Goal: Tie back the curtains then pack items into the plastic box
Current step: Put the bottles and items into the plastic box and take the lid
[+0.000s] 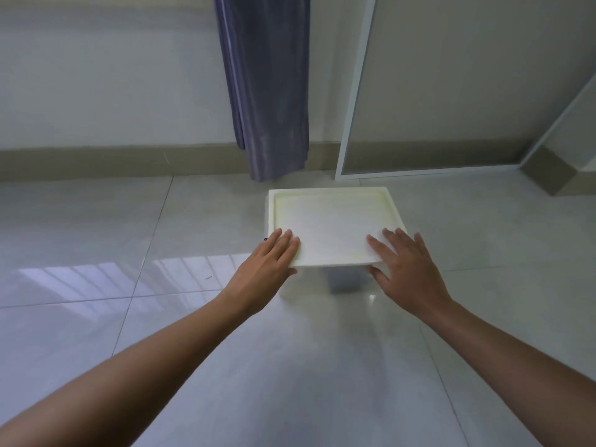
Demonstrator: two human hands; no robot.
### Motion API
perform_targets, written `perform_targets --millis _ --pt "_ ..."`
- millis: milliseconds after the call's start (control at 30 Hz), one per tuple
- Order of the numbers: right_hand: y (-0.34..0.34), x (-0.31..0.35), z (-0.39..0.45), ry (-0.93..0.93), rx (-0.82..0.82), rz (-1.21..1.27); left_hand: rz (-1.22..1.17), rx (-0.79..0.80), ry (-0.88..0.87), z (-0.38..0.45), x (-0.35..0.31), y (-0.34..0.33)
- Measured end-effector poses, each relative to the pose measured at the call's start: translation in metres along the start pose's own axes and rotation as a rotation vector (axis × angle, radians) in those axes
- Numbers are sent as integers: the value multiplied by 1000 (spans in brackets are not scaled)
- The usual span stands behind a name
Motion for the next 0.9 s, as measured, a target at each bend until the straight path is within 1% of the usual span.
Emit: perform_targets --millis 67,167,333,500,700,900 --pt "0 -17 19 -29 -30 21 -30 -4 25 26 1 1" --pt "-4 -35 50 -60 -5 42 -51 16 83 61 4 3" --pt "-2 -43 91 -32 -3 64 -52 45 148 100 24 6" --pt "3 -47 119 -13 0 80 -55 73 166 120 37 7" --pt "-2 -48 136 -12 -26 80 -6 136 184 136 48 9" --pt "-9 -54 139 -10 -4 63 -41 129 185 143 51 9"
Point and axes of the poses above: each hand's wrist, its own z-axis towards the middle knuckle, its own y-axis out of the back of the hand, x = y × z, the point moved 7 cm from there along z, towards the middle knuckle, and after that the axes turned 9 degrees about x, right-handed, at the moved point
